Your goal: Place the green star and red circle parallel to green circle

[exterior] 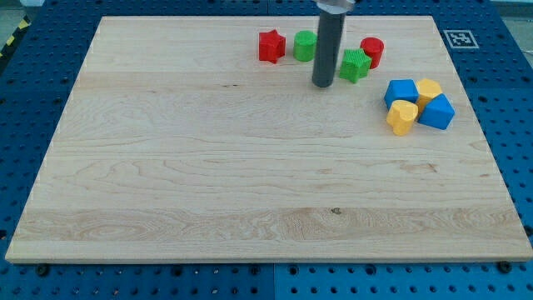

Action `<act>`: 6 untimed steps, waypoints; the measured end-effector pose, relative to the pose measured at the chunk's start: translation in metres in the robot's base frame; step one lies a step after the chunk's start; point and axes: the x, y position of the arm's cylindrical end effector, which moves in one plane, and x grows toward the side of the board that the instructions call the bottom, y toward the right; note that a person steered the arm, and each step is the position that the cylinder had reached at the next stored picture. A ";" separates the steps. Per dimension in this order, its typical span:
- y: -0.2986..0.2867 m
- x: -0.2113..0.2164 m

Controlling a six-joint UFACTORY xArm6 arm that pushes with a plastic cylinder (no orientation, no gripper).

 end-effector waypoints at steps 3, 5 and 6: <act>0.025 -0.044; 0.024 -0.018; 0.040 -0.025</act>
